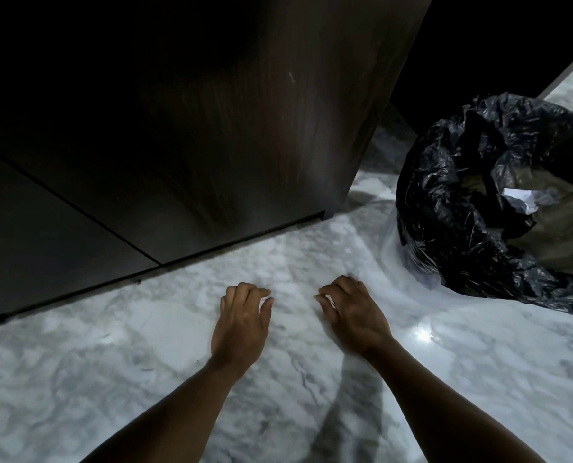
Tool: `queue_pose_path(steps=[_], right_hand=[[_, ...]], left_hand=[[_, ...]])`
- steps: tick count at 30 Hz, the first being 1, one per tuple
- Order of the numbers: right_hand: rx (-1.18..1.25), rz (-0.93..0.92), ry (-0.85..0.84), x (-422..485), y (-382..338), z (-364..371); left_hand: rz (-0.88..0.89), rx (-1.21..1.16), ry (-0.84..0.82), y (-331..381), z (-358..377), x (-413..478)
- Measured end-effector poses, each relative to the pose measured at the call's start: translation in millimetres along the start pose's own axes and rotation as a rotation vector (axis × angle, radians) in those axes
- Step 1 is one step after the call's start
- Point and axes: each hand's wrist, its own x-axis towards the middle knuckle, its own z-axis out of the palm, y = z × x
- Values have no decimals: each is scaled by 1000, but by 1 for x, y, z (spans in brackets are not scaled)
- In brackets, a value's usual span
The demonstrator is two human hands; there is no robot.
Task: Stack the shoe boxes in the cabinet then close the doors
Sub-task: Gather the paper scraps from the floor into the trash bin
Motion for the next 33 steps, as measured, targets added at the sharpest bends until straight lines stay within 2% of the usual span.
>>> queue_pose_path(steps=[3, 9, 13, 17, 20, 25, 30, 33], right_hand=[[31, 46, -11, -1, 0, 0], [105, 230, -203, 2, -15, -15], [167, 378, -164, -25, -36, -32], [170, 345, -75, -39, -62, -74], [143, 275, 35, -28, -88, -129], [35, 162, 222, 6, -131, -261], [-80, 101, 440, 25, -122, -406], [-174, 127, 473, 22, -104, -477]], left_hand=[[-16, -76, 1, -1, 0, 0], [-35, -187, -25, 0, -4, 5], [-70, -198, 2, 15, -25, 7], [-46, -162, 31, 38, -64, 3], [-46, -165, 50, 64, -108, 19], [80, -206, 220, 136, -189, 72], [279, -284, 306, 234, -255, 129], [395, -341, 346, 293, -277, 156]])
